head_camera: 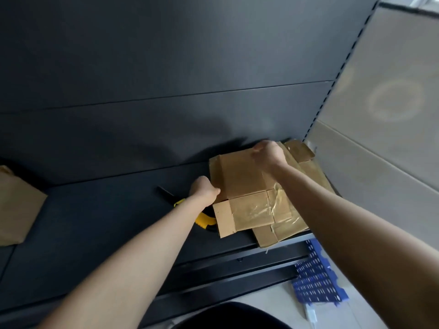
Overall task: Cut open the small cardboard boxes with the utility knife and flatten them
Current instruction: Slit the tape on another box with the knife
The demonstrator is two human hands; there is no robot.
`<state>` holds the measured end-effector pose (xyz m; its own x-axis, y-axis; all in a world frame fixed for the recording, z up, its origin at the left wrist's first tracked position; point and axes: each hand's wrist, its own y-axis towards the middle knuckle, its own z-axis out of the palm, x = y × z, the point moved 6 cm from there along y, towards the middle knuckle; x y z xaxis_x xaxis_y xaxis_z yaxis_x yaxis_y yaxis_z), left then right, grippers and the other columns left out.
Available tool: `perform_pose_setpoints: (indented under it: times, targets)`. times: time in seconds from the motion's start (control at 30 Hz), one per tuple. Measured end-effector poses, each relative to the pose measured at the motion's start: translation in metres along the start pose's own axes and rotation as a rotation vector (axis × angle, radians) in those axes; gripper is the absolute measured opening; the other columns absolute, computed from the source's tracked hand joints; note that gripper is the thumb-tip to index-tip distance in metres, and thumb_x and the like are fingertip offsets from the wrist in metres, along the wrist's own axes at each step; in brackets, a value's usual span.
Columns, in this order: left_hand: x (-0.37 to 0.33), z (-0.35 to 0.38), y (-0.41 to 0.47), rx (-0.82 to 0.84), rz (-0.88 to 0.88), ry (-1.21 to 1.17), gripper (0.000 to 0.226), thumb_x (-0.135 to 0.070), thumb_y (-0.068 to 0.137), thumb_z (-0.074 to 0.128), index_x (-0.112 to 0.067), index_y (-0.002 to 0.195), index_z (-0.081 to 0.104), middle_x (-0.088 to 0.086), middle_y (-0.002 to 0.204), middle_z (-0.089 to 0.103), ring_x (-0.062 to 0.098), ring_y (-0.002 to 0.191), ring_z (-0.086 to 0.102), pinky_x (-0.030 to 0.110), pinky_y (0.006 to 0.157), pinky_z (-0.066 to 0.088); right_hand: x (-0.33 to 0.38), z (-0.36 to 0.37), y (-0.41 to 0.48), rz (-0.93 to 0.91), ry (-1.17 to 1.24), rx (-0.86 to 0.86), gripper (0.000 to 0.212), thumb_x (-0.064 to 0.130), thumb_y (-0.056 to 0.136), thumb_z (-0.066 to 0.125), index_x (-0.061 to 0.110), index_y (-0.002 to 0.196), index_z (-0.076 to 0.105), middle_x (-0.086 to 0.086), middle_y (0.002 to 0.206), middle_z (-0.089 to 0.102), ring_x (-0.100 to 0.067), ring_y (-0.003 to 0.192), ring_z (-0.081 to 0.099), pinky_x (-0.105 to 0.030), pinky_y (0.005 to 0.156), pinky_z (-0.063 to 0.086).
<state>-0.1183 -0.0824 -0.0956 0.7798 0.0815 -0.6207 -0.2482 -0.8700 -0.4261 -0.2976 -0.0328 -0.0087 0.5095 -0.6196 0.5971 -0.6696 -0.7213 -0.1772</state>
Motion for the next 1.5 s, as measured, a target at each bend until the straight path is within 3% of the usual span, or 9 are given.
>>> perform_pose_setpoints:
  times: [0.1, 0.23, 0.4, 0.57, 0.67, 1.0, 1.2, 1.37, 1.5]
  targets:
    - [-0.005, -0.019, 0.001, -0.088, 0.081, 0.054, 0.040, -0.025, 0.093, 0.059, -0.008, 0.129, 0.054, 0.009, 0.131, 0.055, 0.025, 0.119, 0.054, 0.030, 0.090, 0.044, 0.021, 0.021, 0.000, -0.104, 0.007, 0.080, 0.029, 0.013, 0.088, 0.058, 0.011, 0.117, 0.064, -0.010, 0.116, 0.064, -0.028, 0.111, 0.058, -0.032, 0.093, 0.047]
    - [0.007, -0.063, -0.006, -0.224, 0.145, 0.036, 0.031, -0.020, 0.095, 0.055, -0.013, 0.125, 0.058, 0.006, 0.127, 0.055, 0.021, 0.114, 0.055, 0.024, 0.085, 0.041, 0.069, 0.054, -0.010, -0.323, -0.033, 0.161, 0.009, 0.021, 0.089, 0.057, 0.013, 0.086, 0.056, -0.010, 0.094, 0.061, -0.025, 0.091, 0.055, -0.029, 0.076, 0.041]
    - [0.060, -0.141, -0.037, -0.446, 0.129, 0.084, 0.026, -0.013, 0.094, 0.053, -0.010, 0.119, 0.060, 0.008, 0.118, 0.054, 0.023, 0.107, 0.057, 0.035, 0.090, 0.047, 0.143, 0.105, -0.047, -0.640, -0.231, 0.234, 0.035, 0.025, 0.093, 0.053, 0.012, 0.126, 0.054, -0.012, 0.128, 0.055, -0.031, 0.120, 0.048, -0.038, 0.099, 0.035]
    - [0.133, -0.223, -0.075, -0.694, 0.023, 0.256, 0.027, -0.013, 0.095, 0.049, -0.009, 0.120, 0.057, 0.009, 0.124, 0.049, 0.026, 0.106, 0.054, 0.034, 0.083, 0.044, 0.209, 0.150, -0.110, -1.058, -0.472, 0.095, 0.033, 0.027, 0.095, 0.049, 0.012, 0.124, 0.050, -0.007, 0.127, 0.052, -0.027, 0.121, 0.043, -0.037, 0.098, 0.030]
    - [0.168, -0.262, -0.091, -0.770, -0.007, 0.404, 0.027, -0.010, 0.093, 0.049, -0.005, 0.119, 0.058, 0.013, 0.122, 0.051, 0.030, 0.109, 0.050, 0.041, 0.089, 0.043, 0.241, 0.171, -0.142, -1.190, -0.573, -0.015, 0.033, 0.025, 0.092, 0.053, 0.013, 0.123, 0.050, -0.006, 0.123, 0.053, -0.025, 0.118, 0.045, -0.035, 0.102, 0.027]
    - [0.248, -0.330, -0.087, -0.677, -0.126, 0.739, 0.038, -0.010, 0.091, 0.050, -0.004, 0.129, 0.047, 0.016, 0.129, 0.045, 0.035, 0.119, 0.041, 0.041, 0.104, 0.031, 0.315, 0.227, -0.203, -1.241, -0.718, -0.094, 0.041, 0.024, 0.089, 0.059, 0.011, 0.126, 0.048, -0.007, 0.123, 0.053, -0.027, 0.123, 0.042, -0.039, 0.107, 0.025]
    - [0.280, -0.334, -0.071, -0.598, -0.167, 0.641, 0.039, -0.010, 0.094, 0.047, -0.006, 0.132, 0.036, 0.018, 0.126, 0.054, 0.033, 0.117, 0.051, 0.039, 0.105, 0.031, 0.321, 0.254, -0.209, -1.205, -0.748, -0.064, 0.043, 0.025, 0.091, 0.056, 0.013, 0.130, 0.045, -0.008, 0.127, 0.050, -0.026, 0.125, 0.039, -0.040, 0.108, 0.024]
    - [0.282, -0.328, -0.067, -0.637, -0.117, 0.570, 0.027, 0.005, 0.090, 0.041, -0.006, 0.113, 0.048, 0.016, 0.106, 0.065, 0.032, 0.098, 0.059, 0.036, 0.092, 0.038, 0.316, 0.262, -0.208, -1.189, -0.711, -0.034, 0.041, 0.033, 0.095, 0.049, 0.014, 0.131, 0.044, -0.007, 0.130, 0.049, -0.026, 0.126, 0.038, -0.041, 0.108, 0.023]
    - [0.261, -0.321, -0.072, -0.702, 0.008, 0.486, 0.025, 0.004, 0.089, 0.045, -0.007, 0.109, 0.054, 0.015, 0.103, 0.067, 0.032, 0.098, 0.060, 0.037, 0.096, 0.037, 0.305, 0.255, -0.201, -1.133, -0.672, -0.014, 0.043, 0.042, 0.098, 0.042, 0.014, 0.131, 0.047, -0.006, 0.129, 0.052, -0.025, 0.125, 0.040, -0.039, 0.106, 0.024]
